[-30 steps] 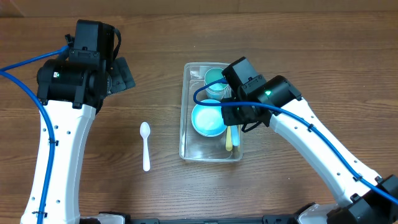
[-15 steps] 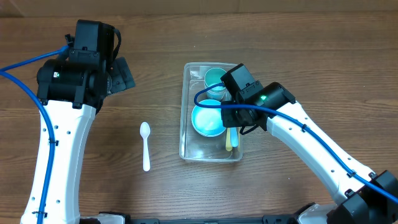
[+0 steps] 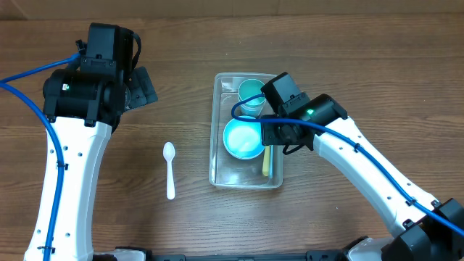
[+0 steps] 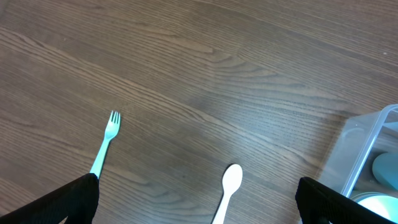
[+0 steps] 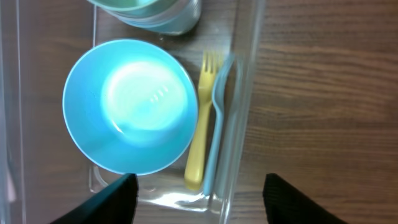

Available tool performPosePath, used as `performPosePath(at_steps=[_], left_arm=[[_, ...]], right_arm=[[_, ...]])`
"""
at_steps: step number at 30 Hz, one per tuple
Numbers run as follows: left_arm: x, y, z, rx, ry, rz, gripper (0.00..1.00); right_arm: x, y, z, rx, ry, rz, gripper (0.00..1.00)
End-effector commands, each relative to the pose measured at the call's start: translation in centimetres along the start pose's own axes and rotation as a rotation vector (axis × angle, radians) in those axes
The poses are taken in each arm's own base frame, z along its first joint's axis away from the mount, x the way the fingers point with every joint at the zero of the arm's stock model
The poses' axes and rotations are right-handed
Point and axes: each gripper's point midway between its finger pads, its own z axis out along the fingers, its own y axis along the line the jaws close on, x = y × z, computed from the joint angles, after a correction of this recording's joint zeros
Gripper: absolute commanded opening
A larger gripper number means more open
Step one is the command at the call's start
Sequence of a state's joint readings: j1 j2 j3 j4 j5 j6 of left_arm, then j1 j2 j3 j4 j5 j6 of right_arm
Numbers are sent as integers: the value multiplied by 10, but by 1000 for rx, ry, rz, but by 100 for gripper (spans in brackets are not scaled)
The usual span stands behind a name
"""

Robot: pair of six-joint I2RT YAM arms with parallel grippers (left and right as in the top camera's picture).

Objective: Pack container

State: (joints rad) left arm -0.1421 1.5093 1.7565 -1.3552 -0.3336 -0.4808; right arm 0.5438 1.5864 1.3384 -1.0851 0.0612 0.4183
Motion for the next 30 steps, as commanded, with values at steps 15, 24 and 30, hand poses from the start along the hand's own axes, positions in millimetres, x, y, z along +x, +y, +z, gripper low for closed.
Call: performPosePath(at_steps=[15, 24, 30], left_arm=[[-7, 3, -7, 2, -27, -34, 100], [-7, 2, -7, 2, -27, -34, 100], [-7, 3, -7, 2, -27, -34, 100]], right_arm=[[-46, -132, -50, 118, -74, 321, 72], [-23, -245, -65, 200, -45, 599, 100], [-20, -255, -67, 177, -49, 649, 100]])
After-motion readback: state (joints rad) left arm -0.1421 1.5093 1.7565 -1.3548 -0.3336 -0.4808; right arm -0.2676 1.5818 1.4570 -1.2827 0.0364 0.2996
